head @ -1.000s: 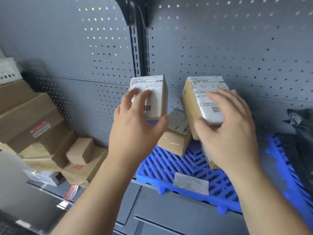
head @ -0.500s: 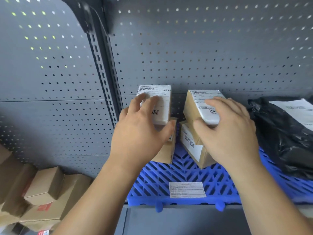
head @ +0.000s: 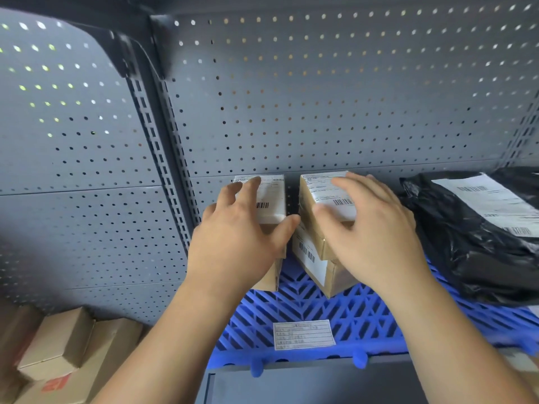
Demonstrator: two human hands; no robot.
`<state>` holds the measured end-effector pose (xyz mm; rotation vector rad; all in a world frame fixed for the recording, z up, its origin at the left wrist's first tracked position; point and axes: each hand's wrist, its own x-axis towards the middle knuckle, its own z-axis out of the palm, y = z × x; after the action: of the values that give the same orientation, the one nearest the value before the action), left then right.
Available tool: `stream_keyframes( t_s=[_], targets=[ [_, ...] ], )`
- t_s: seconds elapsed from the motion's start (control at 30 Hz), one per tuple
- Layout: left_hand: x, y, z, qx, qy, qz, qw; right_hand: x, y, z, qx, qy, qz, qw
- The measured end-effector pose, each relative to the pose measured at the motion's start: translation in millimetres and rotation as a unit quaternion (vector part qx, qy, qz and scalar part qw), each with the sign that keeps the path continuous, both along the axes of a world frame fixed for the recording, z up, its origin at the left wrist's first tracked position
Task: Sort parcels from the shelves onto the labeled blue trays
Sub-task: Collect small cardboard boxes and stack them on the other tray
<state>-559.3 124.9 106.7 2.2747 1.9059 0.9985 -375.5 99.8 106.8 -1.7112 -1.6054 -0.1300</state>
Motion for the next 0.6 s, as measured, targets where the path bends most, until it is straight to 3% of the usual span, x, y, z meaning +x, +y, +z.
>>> stream_keyframes(
  t_s=[0.23, 0.4, 0.6],
  targets=[
    [1, 0, 7, 0.008, -0.055, -0.004, 0.998, 16, -2, 8, 0.036, 0.111, 0.036, 0.993],
    [-5, 4, 6, 0.003, -0.12, -0.026, 0.992, 23, 1, 8, 0.033, 0.141, 0.046, 0.988],
    [-21, 14, 1, 0.017, -0.257, -0.038, 0.965, 33, 8, 3, 0.031, 0.201, 0.075, 0.976]
  ],
)
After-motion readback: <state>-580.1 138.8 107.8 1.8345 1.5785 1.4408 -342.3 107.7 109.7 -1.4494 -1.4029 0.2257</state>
